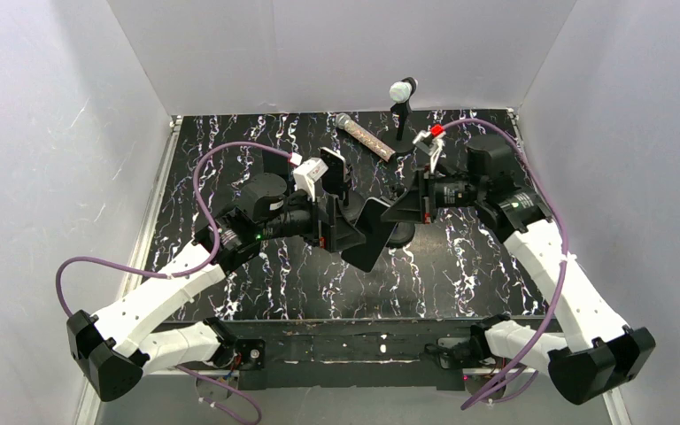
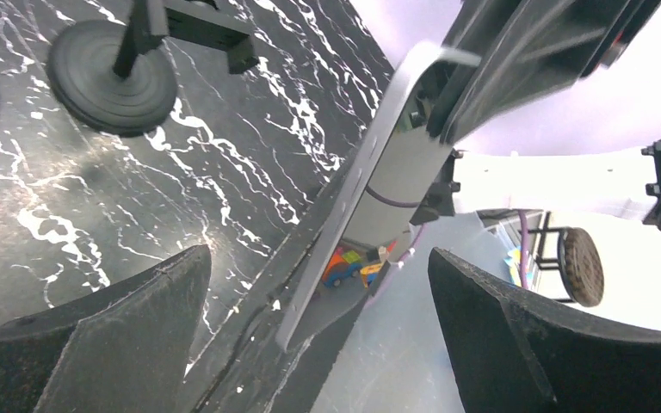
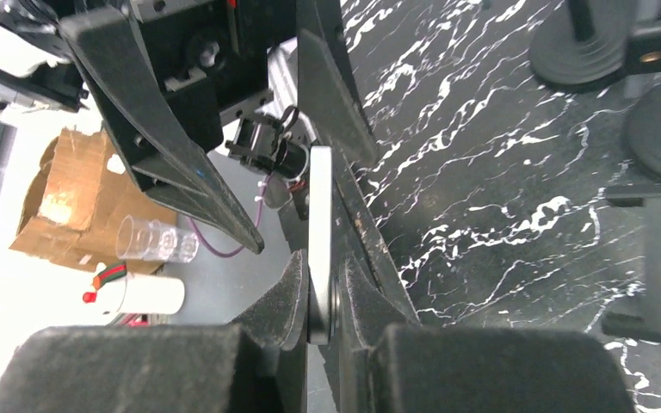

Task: Place the phone on the phone stand

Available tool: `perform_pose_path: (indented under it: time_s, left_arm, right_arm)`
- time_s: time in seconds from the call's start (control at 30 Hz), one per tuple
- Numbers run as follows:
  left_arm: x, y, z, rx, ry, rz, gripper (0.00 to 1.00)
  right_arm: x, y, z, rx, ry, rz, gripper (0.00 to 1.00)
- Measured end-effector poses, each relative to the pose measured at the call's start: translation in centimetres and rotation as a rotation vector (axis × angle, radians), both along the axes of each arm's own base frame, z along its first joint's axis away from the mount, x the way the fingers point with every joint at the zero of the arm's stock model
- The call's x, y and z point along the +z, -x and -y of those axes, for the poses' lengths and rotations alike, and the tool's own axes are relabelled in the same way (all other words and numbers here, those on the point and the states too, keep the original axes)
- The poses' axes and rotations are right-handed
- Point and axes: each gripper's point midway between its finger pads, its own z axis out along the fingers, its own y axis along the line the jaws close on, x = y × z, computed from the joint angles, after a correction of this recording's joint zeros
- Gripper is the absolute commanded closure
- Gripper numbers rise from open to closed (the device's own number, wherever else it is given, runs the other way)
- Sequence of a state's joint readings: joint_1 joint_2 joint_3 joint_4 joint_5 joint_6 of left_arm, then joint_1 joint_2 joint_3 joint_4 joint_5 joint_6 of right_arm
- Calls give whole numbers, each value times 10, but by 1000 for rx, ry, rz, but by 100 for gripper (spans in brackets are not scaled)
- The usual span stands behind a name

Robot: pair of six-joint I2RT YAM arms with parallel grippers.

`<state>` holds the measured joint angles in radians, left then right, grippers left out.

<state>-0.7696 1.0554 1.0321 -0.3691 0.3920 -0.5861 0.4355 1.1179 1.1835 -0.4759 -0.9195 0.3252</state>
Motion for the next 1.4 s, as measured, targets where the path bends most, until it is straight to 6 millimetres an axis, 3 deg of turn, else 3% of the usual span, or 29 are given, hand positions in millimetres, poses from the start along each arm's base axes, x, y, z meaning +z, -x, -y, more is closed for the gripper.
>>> perform_pose_path:
  time_s: [0.1,0.23,0.37,0.47,0.73,0.9,1.1,1.23,1.4]
  left_arm:
    - [-1,4,4,-35,13,-5,2]
    - [-1,-5,2,3,3,31,2]
    - [-8,-22,-1,70,-62,52,5]
    - [-16,-37,1,99,-119,59,7]
    - [-53,-77,21,91,-308,44,19]
    - [-75,-91,27,59,-401,53,28]
    - [-78,-106,33,33,-460,110,31]
    - [-78,-111,38,10,-484,162,33]
    - [-83,-107,51,-42,-521,222,41]
  right_arm:
    - [11,-6,15,-62,-18,41,99]
    - [18,-31,50,-215,-51,32,99]
    - [5,-56,89,-387,-89,-55,99]
    - [-5,-63,104,-460,-102,-111,99]
    - [12,-52,113,-520,-98,-46,99]
    - [27,-53,126,-633,-44,40,99]
    - [41,-55,136,-717,-12,87,99]
    - [39,-57,139,-735,-1,74,99]
    - [33,-61,140,-743,8,49,99]
